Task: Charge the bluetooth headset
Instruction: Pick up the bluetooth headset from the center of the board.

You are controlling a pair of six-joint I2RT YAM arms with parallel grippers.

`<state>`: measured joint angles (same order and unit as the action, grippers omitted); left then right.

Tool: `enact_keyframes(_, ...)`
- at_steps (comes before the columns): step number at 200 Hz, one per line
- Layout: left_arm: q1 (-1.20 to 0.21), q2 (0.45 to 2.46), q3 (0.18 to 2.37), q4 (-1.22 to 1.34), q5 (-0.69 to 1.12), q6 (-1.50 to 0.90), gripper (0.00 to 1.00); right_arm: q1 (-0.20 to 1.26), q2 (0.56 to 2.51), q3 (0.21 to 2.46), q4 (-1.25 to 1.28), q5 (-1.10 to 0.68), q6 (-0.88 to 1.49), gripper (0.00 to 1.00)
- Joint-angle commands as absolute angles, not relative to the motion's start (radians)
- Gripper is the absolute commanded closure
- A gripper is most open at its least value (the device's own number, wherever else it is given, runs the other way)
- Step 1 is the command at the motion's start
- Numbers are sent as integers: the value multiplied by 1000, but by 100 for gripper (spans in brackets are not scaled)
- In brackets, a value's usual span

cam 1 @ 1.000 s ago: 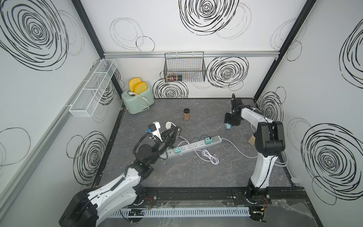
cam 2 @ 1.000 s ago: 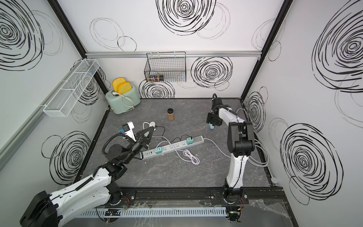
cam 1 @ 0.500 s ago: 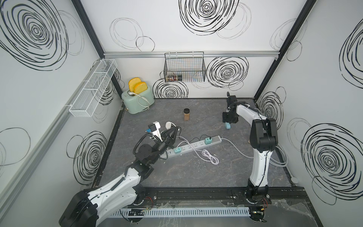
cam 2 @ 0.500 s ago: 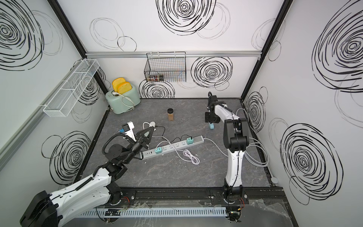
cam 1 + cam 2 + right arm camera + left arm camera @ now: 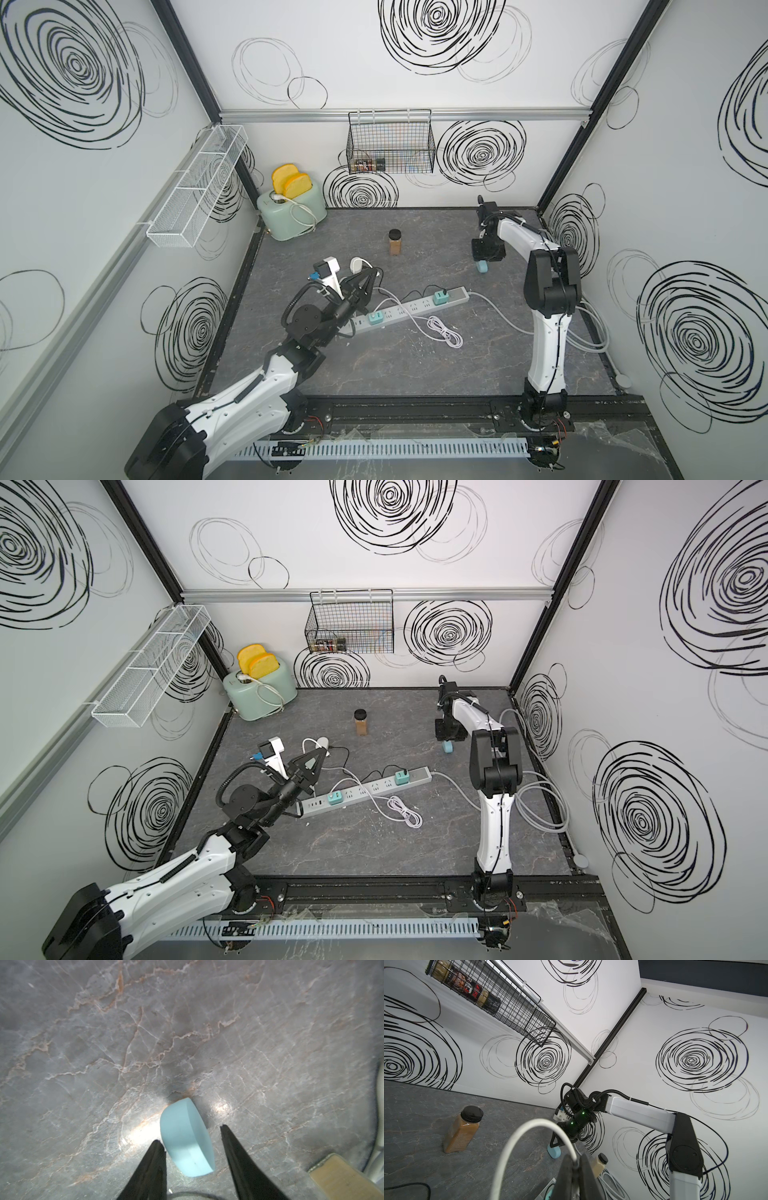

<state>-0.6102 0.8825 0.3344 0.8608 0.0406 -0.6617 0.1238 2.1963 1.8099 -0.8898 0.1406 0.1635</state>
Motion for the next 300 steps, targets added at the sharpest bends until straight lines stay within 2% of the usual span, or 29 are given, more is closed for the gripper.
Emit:
enact_keyframes(1,-608,874,338,890,44,-661,100,130,2201,1815,-942,149,151,53)
enact_keyframes(31,-607,874,337,890,42,-661,100,130,2207,1820,-945,143,145,59)
enact_keyframes(103,-608,875,337,889,37,-660,100,131,2220,1816,-952,136,141,58)
enact_keyframes(165,-610,875,336,888,32,-660,100,136,2221,1803,-948,130,140,64)
enact_keyframes(256,-609,877,336,888,32,-666,100,137,2223,1787,-939,132,137,59)
enact_keyframes(300,-607,879,335,888,30,-669,100,134,2220,1785,-934,129,140,69)
